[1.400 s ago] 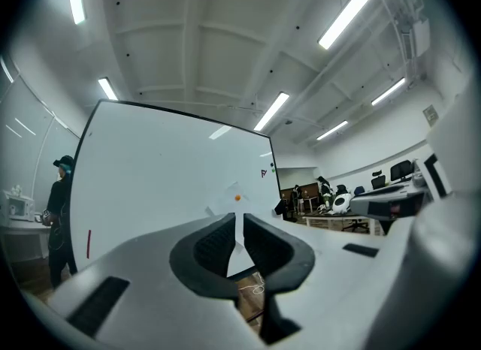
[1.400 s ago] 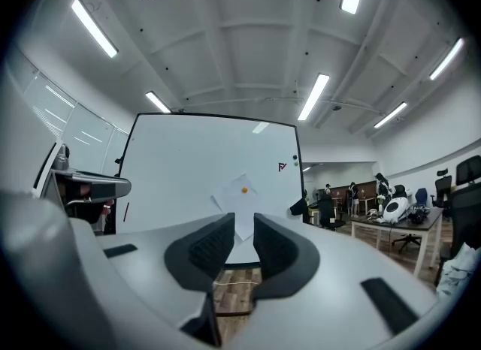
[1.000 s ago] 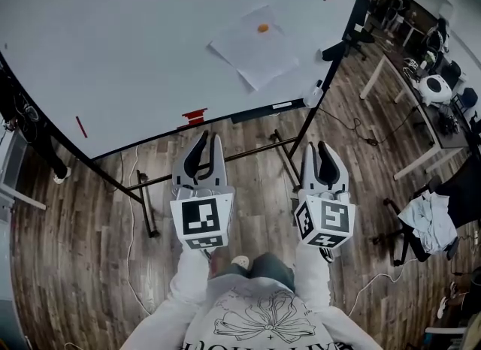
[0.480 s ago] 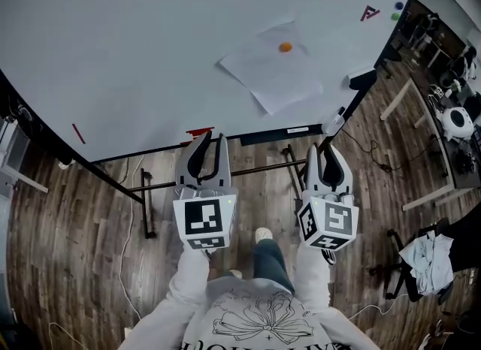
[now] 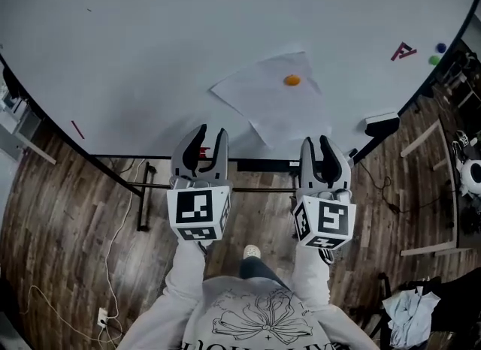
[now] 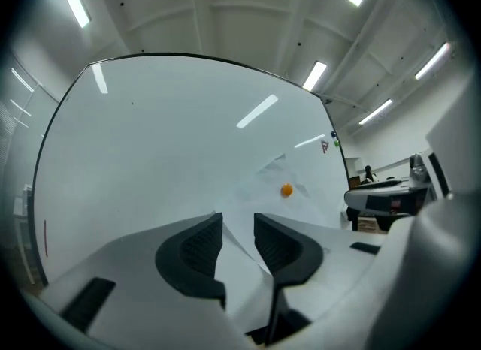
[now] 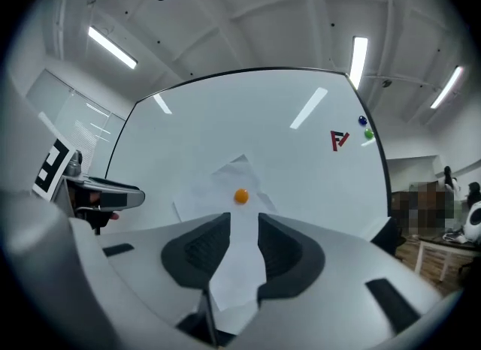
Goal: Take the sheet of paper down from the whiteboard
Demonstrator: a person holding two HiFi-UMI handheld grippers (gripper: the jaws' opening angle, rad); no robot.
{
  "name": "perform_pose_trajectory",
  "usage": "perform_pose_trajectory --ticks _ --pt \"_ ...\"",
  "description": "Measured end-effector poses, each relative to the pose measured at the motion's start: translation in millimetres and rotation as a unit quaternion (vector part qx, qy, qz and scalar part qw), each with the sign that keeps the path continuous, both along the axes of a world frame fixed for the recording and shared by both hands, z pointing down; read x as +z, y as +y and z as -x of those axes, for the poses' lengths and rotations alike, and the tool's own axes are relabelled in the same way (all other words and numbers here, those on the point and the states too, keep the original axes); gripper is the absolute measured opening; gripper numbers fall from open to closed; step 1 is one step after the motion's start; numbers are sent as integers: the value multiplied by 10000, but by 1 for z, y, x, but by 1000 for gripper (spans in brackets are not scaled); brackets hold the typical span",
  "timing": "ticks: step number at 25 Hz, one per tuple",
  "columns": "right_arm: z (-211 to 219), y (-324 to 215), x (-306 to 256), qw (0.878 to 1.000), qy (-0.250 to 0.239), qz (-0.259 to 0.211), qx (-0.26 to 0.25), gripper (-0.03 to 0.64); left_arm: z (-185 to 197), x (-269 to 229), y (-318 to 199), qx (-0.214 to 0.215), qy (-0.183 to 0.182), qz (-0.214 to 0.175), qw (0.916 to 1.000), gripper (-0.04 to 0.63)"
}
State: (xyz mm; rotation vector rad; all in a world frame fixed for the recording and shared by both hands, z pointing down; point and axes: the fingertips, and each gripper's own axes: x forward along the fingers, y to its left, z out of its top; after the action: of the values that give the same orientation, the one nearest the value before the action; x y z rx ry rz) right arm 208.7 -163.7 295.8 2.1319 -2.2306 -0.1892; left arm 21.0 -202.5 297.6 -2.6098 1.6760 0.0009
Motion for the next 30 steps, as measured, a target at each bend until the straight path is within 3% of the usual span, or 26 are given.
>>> perform_pose_trajectory --ticks 7,13,19,30 --pt "-13 -50 -3 9981 110 -59 -595 110 -12 -3 -33 -436 5 -12 9991 143" --pt "-10 -73 -6 9956 165 -101 -920 123 -16 1 -52 -521 53 110 9986 170" --pt "2 -92 -10 9937 227 -158 -1089 132 -11 4 -72 -356 174 199 9990 198" --pt "16 -115 -14 9944 262 -143 -1009 138 -13 0 -101 237 68 219 9995 201"
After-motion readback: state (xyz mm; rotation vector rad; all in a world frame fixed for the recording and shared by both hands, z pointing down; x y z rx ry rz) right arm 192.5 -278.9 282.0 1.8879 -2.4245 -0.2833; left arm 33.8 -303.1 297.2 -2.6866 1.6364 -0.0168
